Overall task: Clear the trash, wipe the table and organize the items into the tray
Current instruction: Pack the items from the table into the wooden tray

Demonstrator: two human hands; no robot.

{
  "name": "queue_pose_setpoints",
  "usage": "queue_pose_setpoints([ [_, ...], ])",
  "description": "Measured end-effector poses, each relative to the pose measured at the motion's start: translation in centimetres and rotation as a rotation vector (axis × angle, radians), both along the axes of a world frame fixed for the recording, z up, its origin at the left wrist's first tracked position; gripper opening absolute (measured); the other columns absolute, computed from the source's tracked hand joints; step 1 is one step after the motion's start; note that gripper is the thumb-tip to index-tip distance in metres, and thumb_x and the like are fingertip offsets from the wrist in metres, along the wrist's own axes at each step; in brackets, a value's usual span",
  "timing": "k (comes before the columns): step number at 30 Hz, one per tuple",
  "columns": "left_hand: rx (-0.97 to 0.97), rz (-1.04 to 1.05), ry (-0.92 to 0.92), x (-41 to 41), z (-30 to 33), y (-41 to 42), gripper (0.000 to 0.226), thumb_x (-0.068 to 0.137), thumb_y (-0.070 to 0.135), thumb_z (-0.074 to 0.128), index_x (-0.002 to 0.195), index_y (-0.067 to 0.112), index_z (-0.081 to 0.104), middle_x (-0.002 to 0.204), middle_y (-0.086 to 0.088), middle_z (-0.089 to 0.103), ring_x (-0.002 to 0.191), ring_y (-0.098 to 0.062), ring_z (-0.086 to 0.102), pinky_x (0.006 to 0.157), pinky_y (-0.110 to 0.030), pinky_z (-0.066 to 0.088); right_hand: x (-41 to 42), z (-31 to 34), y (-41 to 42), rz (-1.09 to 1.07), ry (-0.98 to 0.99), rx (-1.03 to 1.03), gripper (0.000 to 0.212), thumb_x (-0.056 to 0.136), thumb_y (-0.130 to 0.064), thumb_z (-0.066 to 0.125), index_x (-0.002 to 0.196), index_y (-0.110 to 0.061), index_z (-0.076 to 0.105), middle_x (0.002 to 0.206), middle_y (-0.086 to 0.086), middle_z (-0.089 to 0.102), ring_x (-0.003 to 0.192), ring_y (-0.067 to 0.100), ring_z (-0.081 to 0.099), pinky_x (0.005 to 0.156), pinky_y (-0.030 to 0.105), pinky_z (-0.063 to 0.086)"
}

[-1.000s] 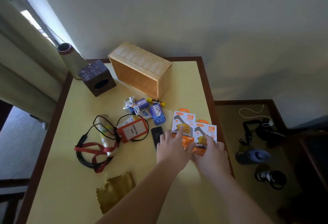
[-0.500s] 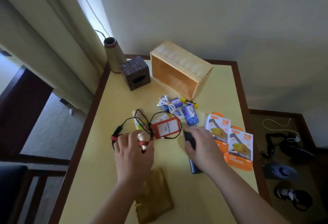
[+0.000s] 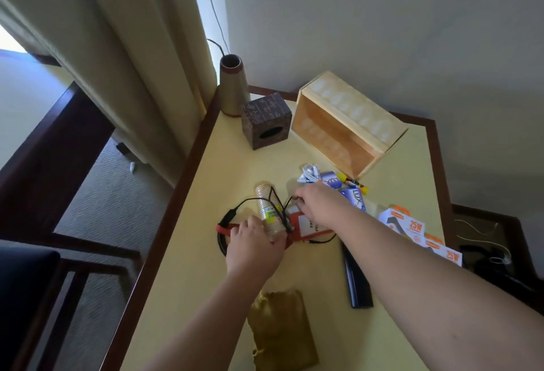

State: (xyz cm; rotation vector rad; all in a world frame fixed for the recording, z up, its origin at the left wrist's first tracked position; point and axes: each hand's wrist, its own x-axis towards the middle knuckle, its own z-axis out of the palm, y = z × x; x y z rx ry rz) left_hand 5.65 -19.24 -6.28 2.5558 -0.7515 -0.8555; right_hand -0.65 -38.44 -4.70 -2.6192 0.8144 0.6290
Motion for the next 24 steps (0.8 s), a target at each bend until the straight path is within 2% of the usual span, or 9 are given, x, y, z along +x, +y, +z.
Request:
queue_pose_setpoints([
  [4, 0.061, -0.004, 0.072, 0.5, -0.1, -0.2, 0.064, 0.092, 0.073, 0.045, 0.118, 0.015, 0.058, 0.117, -0.003, 0.063, 0.124, -0.031, 0.048, 0.097, -0.043, 0.049, 1.8, 1.5, -1.0, 0.123, 0.188, 0.099, 0.034, 0.105, -0.020, 0.051, 0.136, -0.025, 0.063, 0.123, 0.011, 0.065, 0.099, 0.031, 0.061, 0.081, 0.035, 0.052],
  [7, 0.043, 0.013, 0.099, 0.4, -0.3, 0.0, 0.055, 0.093, 0.071, 0.043, 0.104, 0.018, 0.057, 0.098, 0.002, 0.058, 0.117, -0.027, 0.049, 0.085, -0.040, 0.050, 2.5, 2.2, -1.2, 0.226, 0.285, 0.113, 0.038, 0.102, -0.014, 0.051, 0.139, -0.021, 0.058, 0.097, 0.005, 0.057, 0.091, 0.028, 0.053, 0.072, 0.032, 0.042],
  [10, 0.028, 0.021, 0.076, 0.1, -0.6, 0.4, 0.051, 0.094, 0.071, 0.043, 0.100, 0.022, 0.054, 0.091, 0.005, 0.054, 0.113, -0.026, 0.049, 0.077, -0.038, 0.046, 2.4, 2.5, -0.7, 0.290, 0.287, 0.014, 0.018, 0.098, -0.008, 0.052, 0.101, -0.022, 0.062, 0.077, -0.004, 0.037, 0.087, 0.026, 0.049, 0.068, 0.033, 0.042],
  [12, 0.026, 0.030, 0.069, -0.2, -0.7, 0.5, 0.050, 0.094, 0.072, 0.044, 0.099, 0.022, 0.054, 0.090, 0.006, 0.054, 0.111, -0.025, 0.049, 0.075, -0.038, 0.043, 1.8, 2.3, -0.4, 0.296, 0.259, -0.010, 0.036, 0.096, -0.006, 0.053, 0.072, -0.030, 0.041, 0.079, -0.003, 0.036, 0.087, 0.027, 0.049, 0.073, 0.037, 0.050],
  [14, 0.021, 0.044, 0.067, -0.3, -0.8, 0.4, 0.051, 0.093, 0.072, 0.046, 0.099, 0.022, 0.056, 0.090, 0.007, 0.056, 0.110, -0.024, 0.048, 0.075, -0.038, 0.044, 0.8, 2.1, -0.5, 0.268, 0.153, -0.038, 0.028, 0.096, -0.014, 0.059, 0.076, -0.027, 0.045, 0.088, -0.001, 0.043, 0.096, 0.026, 0.050, 0.080, 0.043, 0.054],
  [16, 0.016, 0.050, 0.057, -0.4, -0.9, 0.5, 0.052, 0.093, 0.072, 0.046, 0.098, 0.022, 0.057, 0.089, 0.007, 0.058, 0.109, -0.023, 0.048, 0.076, -0.038, 0.046, -0.6, 1.8, -0.8, 0.193, 0.017, -0.036, 0.011, 0.098, -0.027, 0.067, 0.107, -0.021, 0.062, 0.108, -0.001, 0.055, 0.111, 0.022, 0.051, 0.088, 0.041, 0.050],
  [18, 0.015, 0.046, 0.040, -0.5, -0.9, 0.6, 0.052, 0.093, 0.072, 0.047, 0.097, 0.022, 0.058, 0.087, 0.007, 0.058, 0.107, -0.022, 0.048, 0.075, -0.037, 0.044, -2.0, 1.9, -0.7, -0.025, -0.212, 0.059, 0.037, 0.096, -0.032, 0.071, 0.130, -0.020, 0.060, 0.122, -0.003, 0.059, 0.118, 0.019, 0.052, 0.096, 0.038, 0.047],
  [22, -0.008, 0.041, 0.015, -0.9, -1.1, 0.5, 0.051, 0.091, 0.072, 0.049, 0.095, 0.023, 0.059, 0.085, 0.008, 0.059, 0.104, -0.021, 0.050, 0.072, -0.036, 0.044, -5.1, 3.9, 0.9, -0.623, -0.765, 0.267, 0.038, 0.095, -0.029, 0.075, 0.129, -0.024, 0.059, 0.115, -0.009, 0.065, 0.102, 0.002, 0.061, 0.083, 0.010, 0.045],
  [24, -0.017, 0.037, 0.004, -1.1, -1.0, 0.3, 0.050, 0.092, 0.072, 0.049, 0.093, 0.023, 0.059, 0.082, 0.009, 0.059, 0.103, -0.022, 0.051, 0.071, -0.036, 0.045, -6.8, 5.5, 2.0, -0.811, -0.965, 0.313, 0.033, 0.095, -0.029, 0.075, 0.124, -0.028, 0.059, 0.112, -0.013, 0.068, 0.100, -0.006, 0.063, 0.079, 0.005, 0.045],
])
